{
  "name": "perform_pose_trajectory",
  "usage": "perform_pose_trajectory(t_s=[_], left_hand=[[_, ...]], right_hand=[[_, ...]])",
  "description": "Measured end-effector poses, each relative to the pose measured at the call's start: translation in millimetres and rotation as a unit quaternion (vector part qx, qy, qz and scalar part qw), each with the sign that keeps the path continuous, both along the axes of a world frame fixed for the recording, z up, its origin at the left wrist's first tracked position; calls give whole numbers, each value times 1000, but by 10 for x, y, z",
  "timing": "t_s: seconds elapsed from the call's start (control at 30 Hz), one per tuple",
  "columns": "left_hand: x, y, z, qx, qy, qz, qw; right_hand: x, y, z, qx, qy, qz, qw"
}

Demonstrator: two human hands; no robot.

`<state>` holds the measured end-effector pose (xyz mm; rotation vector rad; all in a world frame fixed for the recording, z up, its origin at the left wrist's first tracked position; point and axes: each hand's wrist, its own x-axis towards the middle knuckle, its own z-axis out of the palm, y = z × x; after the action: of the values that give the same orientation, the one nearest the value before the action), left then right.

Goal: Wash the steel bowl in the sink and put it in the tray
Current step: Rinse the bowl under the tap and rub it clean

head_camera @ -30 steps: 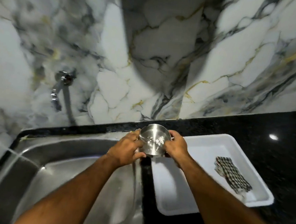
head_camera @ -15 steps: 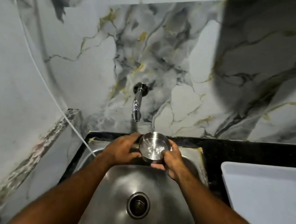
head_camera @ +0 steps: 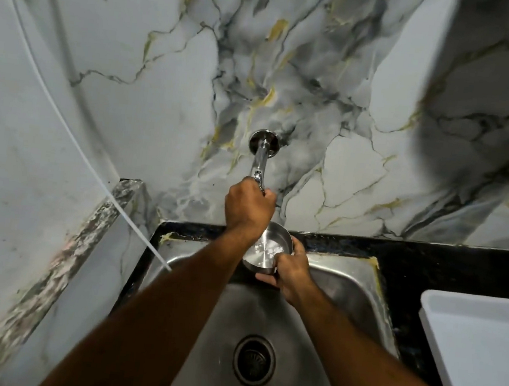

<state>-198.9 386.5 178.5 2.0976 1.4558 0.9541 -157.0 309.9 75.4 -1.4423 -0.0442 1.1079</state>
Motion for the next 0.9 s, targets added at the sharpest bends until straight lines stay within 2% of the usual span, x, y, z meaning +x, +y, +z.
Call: perform_pose_trajectory(t_s=[0.13, 0.23, 0.3, 0.67, 0.8, 0.9], left_hand=[[-138, 210, -52, -54, -16, -100, 993], [-277, 389, -46, -139, -57, -203, 968], [-307, 445, -62, -154, -69, -230, 959], [-360, 406, -108, -148, -107, -228, 956], [-344, 369, -102, -109, -81, -199, 971], [-301, 316, -84, -47, -34, -155, 986]], right_hand=[[-12, 8, -34, 4, 8, 9, 1000], [-49, -17, -54, 13, 17, 6, 1000], [-77, -29, -59, 22, 28, 2, 999], [-189, -163, -138, 40, 44, 21, 998], [-155, -195, -222, 46, 58, -20, 997], [-190, -86, -195, 32, 50, -40, 997]])
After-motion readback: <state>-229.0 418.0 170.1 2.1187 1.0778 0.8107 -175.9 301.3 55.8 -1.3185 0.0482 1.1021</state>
